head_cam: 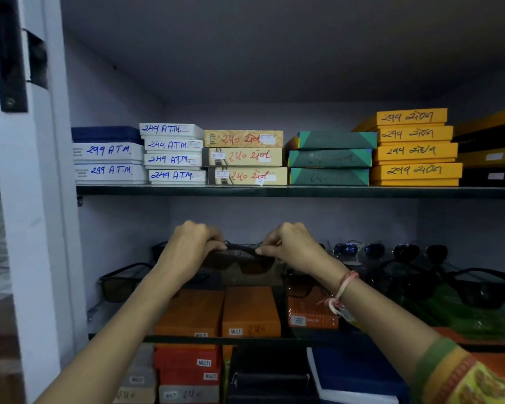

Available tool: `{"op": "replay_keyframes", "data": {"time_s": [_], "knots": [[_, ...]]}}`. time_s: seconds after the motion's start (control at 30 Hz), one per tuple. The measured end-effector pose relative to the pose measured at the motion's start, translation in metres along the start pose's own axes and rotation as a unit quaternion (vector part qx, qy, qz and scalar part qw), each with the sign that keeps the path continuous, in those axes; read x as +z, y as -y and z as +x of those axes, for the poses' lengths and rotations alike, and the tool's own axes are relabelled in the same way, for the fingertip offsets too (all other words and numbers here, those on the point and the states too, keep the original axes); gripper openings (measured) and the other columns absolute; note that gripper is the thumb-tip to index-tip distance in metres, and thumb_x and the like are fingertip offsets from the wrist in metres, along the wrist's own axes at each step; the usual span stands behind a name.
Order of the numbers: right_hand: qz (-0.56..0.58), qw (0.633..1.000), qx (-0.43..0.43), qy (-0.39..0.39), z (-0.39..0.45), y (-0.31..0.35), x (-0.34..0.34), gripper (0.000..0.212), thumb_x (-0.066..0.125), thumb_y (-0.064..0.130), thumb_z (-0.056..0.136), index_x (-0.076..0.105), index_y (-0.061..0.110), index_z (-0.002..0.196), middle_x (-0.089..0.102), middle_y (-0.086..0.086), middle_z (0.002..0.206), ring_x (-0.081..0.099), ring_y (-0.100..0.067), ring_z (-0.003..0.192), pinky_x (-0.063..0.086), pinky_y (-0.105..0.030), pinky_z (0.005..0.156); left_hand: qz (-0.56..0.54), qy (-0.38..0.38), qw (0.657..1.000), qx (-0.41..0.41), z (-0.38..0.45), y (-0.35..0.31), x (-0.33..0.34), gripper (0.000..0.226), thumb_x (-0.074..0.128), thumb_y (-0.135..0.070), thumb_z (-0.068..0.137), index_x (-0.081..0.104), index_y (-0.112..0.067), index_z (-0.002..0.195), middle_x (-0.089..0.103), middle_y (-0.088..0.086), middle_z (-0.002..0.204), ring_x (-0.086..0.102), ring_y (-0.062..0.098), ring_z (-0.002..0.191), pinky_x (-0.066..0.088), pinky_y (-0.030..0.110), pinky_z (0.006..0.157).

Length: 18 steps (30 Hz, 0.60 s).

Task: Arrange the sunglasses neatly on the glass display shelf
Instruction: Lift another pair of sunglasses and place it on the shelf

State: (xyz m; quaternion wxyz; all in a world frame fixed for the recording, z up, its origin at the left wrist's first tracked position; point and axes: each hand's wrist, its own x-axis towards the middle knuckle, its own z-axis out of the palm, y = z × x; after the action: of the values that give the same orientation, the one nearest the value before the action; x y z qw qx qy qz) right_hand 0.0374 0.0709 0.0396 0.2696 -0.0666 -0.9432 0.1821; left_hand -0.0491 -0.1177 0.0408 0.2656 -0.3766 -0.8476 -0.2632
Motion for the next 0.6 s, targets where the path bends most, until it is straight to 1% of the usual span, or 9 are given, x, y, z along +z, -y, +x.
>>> {"op": "replay_keyframes", "data": {"time_s": [0.1,0.17,0.3,0.33,0.4,0.43,0.5,0.6], "knots": [[-0.01,1.0,-0.008,-0.013,0.001,0.007,0.0,0.022,0.077,0.03,0.082,0.082,0.013,0.094,0.079,-0.005,0.092,0.071,-0.018,0.085,0.061,-0.036,0.081,-0.025,-0.02,0.999,0.01,0.0,0.006,-0.002,0.014,0.071,-0.024,0.087,0.079,-0.013,0.086,0.078,0.005,0.085,0.071,0.02,0.085,0.053,0.029,0.074],[-0.018,0.999,-0.011,-0.029,0.002,0.011,0.001,0.021,0.079,0.029,0.08,0.083,0.012,0.092,0.08,-0.006,0.089,0.072,-0.019,0.084,0.061,-0.035,0.08,-0.024,-0.027,0.999,0.0,-0.001,0.01,-0.003,0.016,0.074,-0.027,0.085,0.08,-0.013,0.087,0.078,0.005,0.087,0.071,0.021,0.086,0.055,0.031,0.075],[-0.041,0.997,0.02,-0.056,0.007,0.014,0.003,0.016,0.075,0.018,0.084,0.082,0.007,0.092,0.079,-0.011,0.092,0.073,-0.025,0.088,0.059,-0.029,0.077,0.007,-0.016,0.999,-0.04,-0.002,0.013,-0.002,0.022,0.075,-0.033,0.082,0.08,-0.014,0.09,0.077,0.006,0.091,0.07,0.022,0.087,0.056,0.033,0.073],[-0.045,0.997,0.031,-0.058,0.008,0.014,0.005,0.016,0.074,0.015,0.084,0.082,0.007,0.095,0.079,-0.011,0.097,0.073,-0.025,0.091,0.06,-0.031,0.08,0.016,-0.016,0.998,-0.057,-0.002,0.014,-0.001,0.022,0.075,-0.033,0.083,0.081,-0.013,0.092,0.078,0.007,0.092,0.07,0.022,0.084,0.057,0.034,0.072],[-0.047,0.996,0.05,-0.059,0.008,0.013,0.007,0.024,0.074,0.012,0.083,0.079,0.01,0.106,0.077,-0.009,0.109,0.071,-0.026,0.1,0.059,-0.037,0.091,0.018,-0.013,0.995,-0.098,0.002,0.017,0.0,0.022,0.075,-0.03,0.085,0.081,-0.011,0.094,0.078,0.009,0.092,0.066,0.019,0.076,0.054,0.031,0.068],[-0.048,0.996,0.056,-0.057,0.008,0.012,0.008,0.027,0.073,0.012,0.082,0.078,0.011,0.108,0.077,-0.008,0.112,0.071,-0.026,0.102,0.058,-0.038,0.094,0.018,-0.003,0.993,-0.118,0.004,0.018,0.001,0.022,0.075,-0.028,0.085,0.081,-0.009,0.094,0.078,0.01,0.093,0.067,0.02,0.077,0.055,0.031,0.068],[-0.05,0.995,0.07,-0.05,0.008,0.01,0.012,0.025,0.071,0.011,0.08,0.08,0.01,0.103,0.078,-0.01,0.107,0.072,-0.028,0.097,0.06,-0.038,0.089,0.026,0.027,0.988,-0.152,0.007,0.022,0.002,0.022,0.075,-0.026,0.085,0.08,-0.006,0.093,0.077,0.011,0.094,0.071,0.025,0.084,0.059,0.034,0.072],[-0.056,0.993,0.093,-0.039,0.008,0.007,0.018,0.02,0.068,0.011,0.08,0.081,0.002,0.092,0.078,-0.014,0.095,0.071,-0.03,0.087,0.062,-0.04,0.079,0.032,0.071,0.982,-0.174,0.012,0.024,0.006,0.02,0.072,-0.022,0.086,0.078,-0.004,0.093,0.077,0.012,0.09,0.073,0.027,0.084,0.061,0.036,0.073]]}}
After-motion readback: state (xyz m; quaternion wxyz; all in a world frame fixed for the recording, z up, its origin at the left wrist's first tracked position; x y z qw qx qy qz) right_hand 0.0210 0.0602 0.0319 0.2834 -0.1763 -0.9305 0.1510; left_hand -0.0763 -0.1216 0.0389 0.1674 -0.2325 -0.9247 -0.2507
